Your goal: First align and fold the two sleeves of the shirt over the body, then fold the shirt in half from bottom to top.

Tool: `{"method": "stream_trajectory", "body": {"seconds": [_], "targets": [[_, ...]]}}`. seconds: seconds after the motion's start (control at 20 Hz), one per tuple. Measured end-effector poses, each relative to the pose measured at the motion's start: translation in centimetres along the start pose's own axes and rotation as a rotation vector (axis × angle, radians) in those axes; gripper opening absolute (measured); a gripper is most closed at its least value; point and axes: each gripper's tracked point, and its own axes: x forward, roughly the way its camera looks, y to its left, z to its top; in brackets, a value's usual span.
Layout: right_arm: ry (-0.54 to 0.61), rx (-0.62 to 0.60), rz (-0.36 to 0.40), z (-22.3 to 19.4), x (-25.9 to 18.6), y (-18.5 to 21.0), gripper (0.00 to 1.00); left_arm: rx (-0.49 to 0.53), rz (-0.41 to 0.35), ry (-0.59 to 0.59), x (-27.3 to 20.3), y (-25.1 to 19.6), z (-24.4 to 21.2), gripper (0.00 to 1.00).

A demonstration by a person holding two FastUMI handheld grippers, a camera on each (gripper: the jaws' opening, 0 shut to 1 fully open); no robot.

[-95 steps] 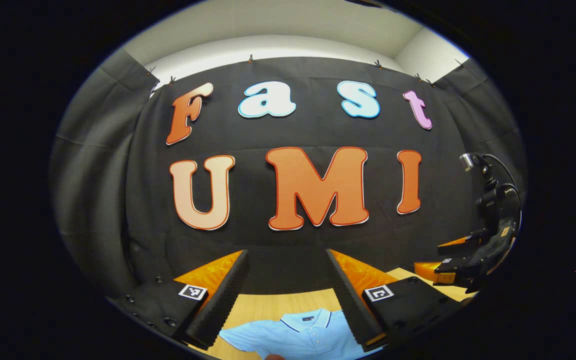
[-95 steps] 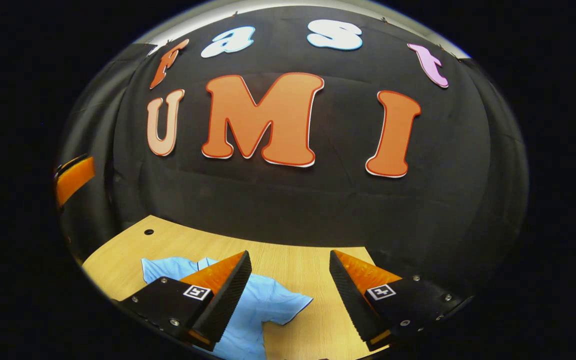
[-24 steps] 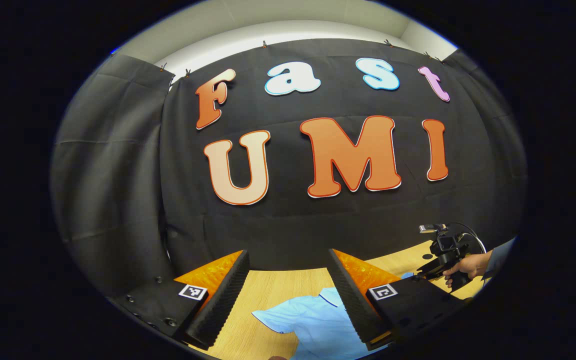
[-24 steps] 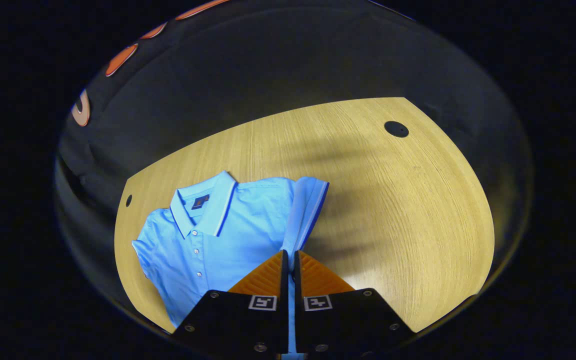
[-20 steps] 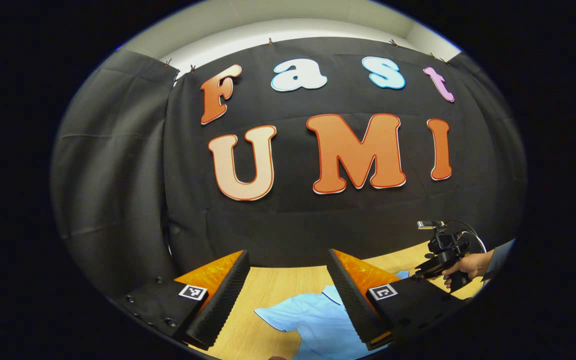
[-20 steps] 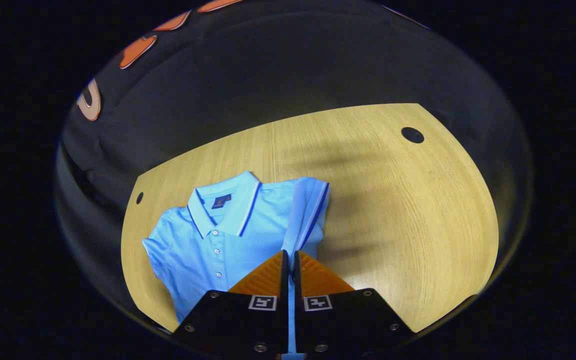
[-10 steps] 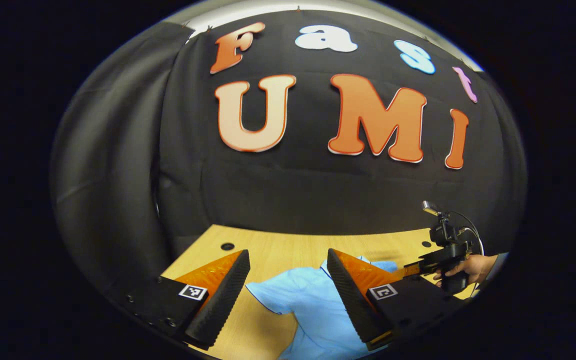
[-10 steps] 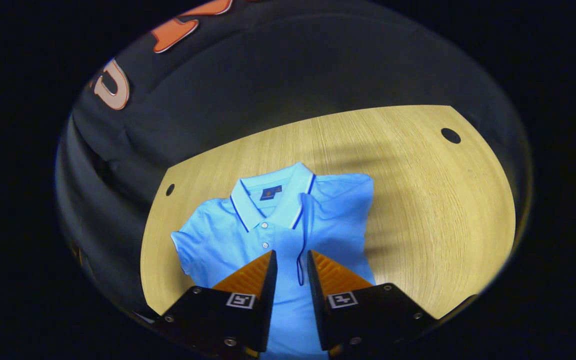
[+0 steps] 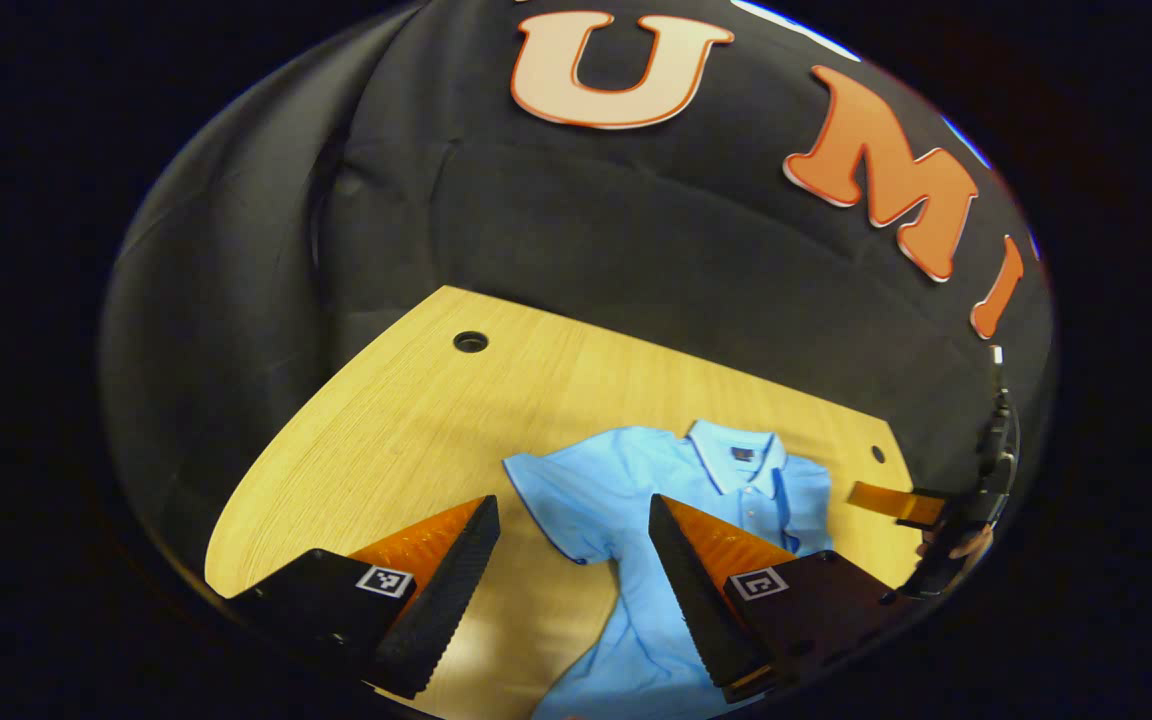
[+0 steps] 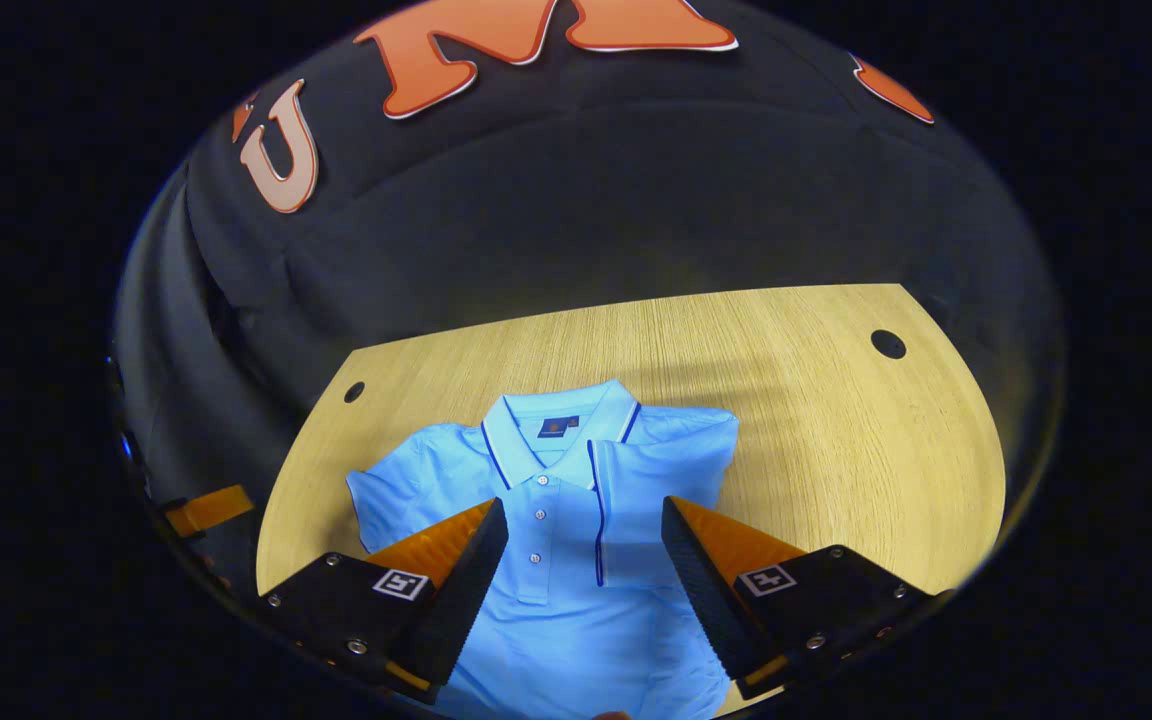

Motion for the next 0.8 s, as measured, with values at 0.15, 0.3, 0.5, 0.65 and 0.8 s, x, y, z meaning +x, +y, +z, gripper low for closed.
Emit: {"method": "stream_trajectory", "body": {"seconds": [0.15, 0.3, 0.5, 0.65, 0.8], "targets": [[-0.064, -0.007, -0.026, 1.1, -1.6, -0.7, 0.98, 0.006, 0.010, 0.117, 4.4, 0.6, -1.9, 0.99], [-0.140, 0.002, -0.019, 2.5, -3.6, -0.8, 0.98, -0.014, 0.035, 0.236, 8.2, 1.0, -4.3, 0.99], [-0.204, -0.003, -0.058, 3.0, -6.4, -2.4, 0.98, -0.004, 0.068, 0.338, 11.0, 1.9, -5.6, 0.98], [-0.232, -0.001, -0.077, 2.9, -8.1, -3.4, 0.98, 0.017, 0.091, 0.415, 12.6, 1.7, -6.9, 1.00], [-0.255, 0.002, -0.063, 2.9, -9.3, -4.3, 0.98, 0.040, 0.128, 0.461, 13.7, 1.6, -7.8, 0.96]]}}
